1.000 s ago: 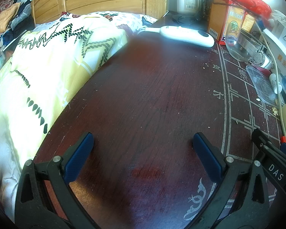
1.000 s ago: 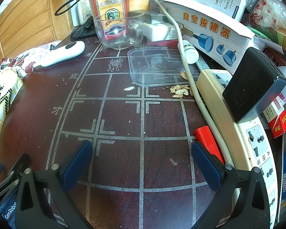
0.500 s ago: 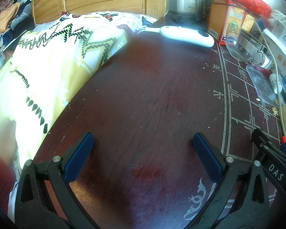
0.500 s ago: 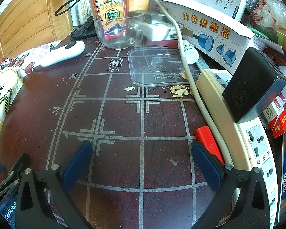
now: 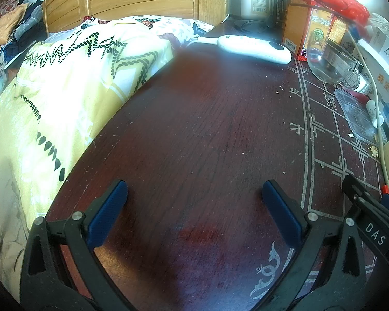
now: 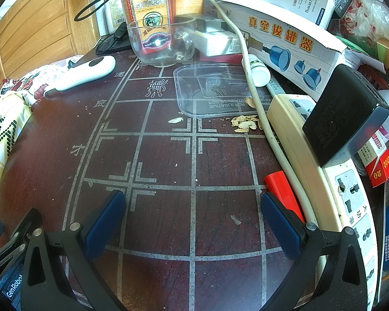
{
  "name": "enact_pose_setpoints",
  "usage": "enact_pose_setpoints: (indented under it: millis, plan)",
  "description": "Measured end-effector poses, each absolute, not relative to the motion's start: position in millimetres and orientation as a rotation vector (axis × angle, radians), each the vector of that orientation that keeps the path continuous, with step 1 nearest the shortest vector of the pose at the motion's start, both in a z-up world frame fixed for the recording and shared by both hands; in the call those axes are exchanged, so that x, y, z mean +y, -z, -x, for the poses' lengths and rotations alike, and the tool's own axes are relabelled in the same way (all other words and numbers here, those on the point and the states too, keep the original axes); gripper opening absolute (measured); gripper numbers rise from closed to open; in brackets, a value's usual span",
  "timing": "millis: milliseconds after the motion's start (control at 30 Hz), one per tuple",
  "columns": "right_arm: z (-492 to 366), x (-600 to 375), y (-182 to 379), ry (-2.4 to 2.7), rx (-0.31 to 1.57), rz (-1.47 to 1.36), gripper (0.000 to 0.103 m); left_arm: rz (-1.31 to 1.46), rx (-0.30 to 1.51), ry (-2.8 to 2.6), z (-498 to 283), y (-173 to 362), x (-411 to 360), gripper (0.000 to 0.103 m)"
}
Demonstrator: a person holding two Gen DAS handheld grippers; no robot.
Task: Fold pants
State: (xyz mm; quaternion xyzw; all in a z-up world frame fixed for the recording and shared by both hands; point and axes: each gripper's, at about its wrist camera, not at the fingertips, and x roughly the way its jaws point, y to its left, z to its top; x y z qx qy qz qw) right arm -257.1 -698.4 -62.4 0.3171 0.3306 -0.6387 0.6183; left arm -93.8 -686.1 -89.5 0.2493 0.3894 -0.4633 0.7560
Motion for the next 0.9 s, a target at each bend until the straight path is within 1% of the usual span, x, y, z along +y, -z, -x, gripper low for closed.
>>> enact_pose_setpoints:
  millis: [833,900]
  plan:
    - [255.6,-700.0,62.4,1.486,0.756,-0.737,0.103,-0.545,0.849,1.012,93.9,89.1,-686.2,0.103]
    - [254.2,-702.2,62.5,1.467,0.76,-0.728,0.103,-0.575,0.855,1.05,92.8,88.7,-686.5,0.103]
